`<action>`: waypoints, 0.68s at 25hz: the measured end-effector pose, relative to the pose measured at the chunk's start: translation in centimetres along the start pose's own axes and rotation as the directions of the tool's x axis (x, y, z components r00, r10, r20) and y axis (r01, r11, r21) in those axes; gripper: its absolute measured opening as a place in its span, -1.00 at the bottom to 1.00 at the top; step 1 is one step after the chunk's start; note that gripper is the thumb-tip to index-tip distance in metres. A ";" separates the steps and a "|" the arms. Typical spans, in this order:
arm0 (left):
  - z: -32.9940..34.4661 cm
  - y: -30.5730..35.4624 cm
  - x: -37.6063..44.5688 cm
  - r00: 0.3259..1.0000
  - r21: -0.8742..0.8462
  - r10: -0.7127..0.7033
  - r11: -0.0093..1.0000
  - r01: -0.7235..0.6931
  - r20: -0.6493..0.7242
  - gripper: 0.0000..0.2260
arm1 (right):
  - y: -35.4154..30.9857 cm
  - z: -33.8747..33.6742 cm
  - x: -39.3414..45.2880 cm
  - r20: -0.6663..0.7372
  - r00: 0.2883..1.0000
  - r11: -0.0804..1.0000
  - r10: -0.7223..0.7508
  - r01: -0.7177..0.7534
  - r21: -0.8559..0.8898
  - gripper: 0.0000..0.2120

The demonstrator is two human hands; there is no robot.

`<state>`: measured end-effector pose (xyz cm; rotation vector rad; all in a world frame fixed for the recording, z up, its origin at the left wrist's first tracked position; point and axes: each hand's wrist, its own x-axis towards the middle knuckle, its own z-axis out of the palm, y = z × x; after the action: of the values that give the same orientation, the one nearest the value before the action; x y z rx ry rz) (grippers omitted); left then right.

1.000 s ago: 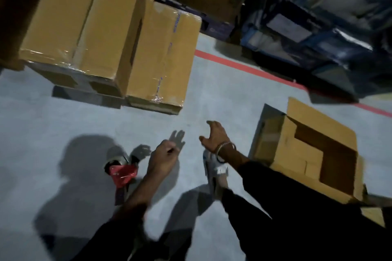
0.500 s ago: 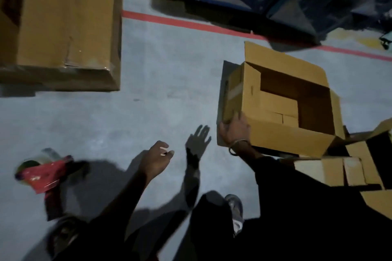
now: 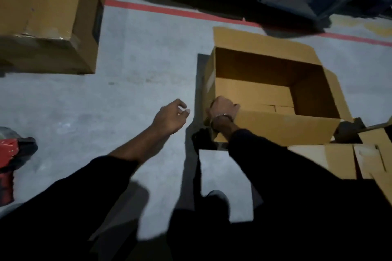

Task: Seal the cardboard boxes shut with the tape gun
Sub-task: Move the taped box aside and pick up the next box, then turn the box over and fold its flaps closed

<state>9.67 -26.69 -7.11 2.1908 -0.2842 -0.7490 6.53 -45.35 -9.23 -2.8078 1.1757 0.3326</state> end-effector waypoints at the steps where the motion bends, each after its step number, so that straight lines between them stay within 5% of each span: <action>1: -0.1 -0.1 -1.8 1.000 -0.001 -0.015 1.000 0.015 -0.007 -0.79 | -0.5 -0.4 -2.4 0.003 0.997 0.997 -0.072 0.072 -0.021 -0.82; 7: -3.1 -2.8 -7.8 0.975 -0.042 -0.185 0.983 0.181 -0.125 -0.42 | -3.2 -1.3 -14.9 -0.021 0.827 0.828 -0.561 0.561 -0.018 -0.85; 10: -6.2 -3.8 -9.9 0.897 -0.280 -0.403 0.895 0.346 -0.181 -0.27 | -4.0 -0.5 -19.0 -0.051 0.715 0.717 -0.697 0.697 -0.011 -0.78; 13: -8.3 -5.8 -12.3 0.849 -0.735 -0.529 0.582 0.348 -0.017 -0.27 | -1.9 1.8 -20.6 -0.030 0.588 0.589 -0.808 0.806 -0.061 -0.73; 17: -8.0 -12.4 -16.7 0.711 -0.896 -0.700 0.271 0.353 0.068 -0.47 | 1.6 4.6 -21.4 0.186 0.503 0.476 -0.844 0.863 -0.170 -0.64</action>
<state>0.62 -6.42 -5.22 1.2778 0.9529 -0.6094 -9.95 -30.92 -8.81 -3.0886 -0.4451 0.4893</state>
